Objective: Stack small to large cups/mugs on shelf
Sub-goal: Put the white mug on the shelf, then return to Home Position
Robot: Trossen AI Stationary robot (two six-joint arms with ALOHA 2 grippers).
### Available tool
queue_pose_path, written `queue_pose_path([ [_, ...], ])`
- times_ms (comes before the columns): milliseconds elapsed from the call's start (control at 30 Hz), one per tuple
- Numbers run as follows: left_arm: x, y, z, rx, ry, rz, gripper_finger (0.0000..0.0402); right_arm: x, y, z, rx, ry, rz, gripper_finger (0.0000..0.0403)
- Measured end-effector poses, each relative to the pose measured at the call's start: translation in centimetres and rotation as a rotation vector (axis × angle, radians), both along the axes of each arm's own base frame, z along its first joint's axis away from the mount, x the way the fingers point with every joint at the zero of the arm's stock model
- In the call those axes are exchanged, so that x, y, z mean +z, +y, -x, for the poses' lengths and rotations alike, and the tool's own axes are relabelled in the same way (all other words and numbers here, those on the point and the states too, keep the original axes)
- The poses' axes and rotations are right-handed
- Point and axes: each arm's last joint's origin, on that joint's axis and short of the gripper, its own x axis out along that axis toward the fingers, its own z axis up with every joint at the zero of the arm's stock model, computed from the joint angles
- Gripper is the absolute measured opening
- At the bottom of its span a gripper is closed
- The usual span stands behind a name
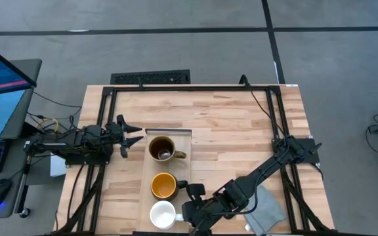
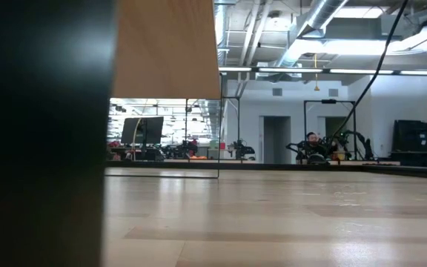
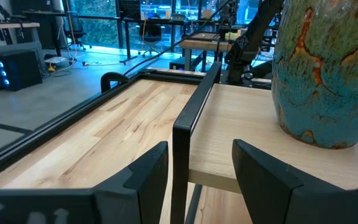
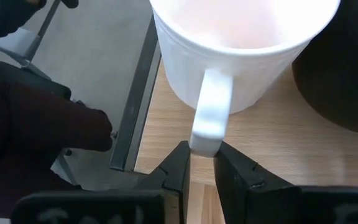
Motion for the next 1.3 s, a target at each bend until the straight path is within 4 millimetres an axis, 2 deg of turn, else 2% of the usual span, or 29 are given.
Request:
queue_pose_path([
  [333,0.0,0.0,0.0,0.000,0.001,0.000,0.0169,0.0,0.0,0.0,0.000,0.001,0.000,0.0096],
  [933,0.0,0.0,0.0,0.000,0.000,0.001,0.0169,-0.1,0.0,0.0,0.000,0.011,0.007,0.0182],
  [1133,0.0,0.0,0.0,0.000,0.000,0.001,0.0169,-0.7,-0.7,0.4,-0.034,0.093,0.038,0.0195],
  [1300,0.0,0.0,0.0,0.000,0.000,0.001,0.0169,-1.3,-1.7,1.8,-0.084,0.244,0.130,0.0199],
])
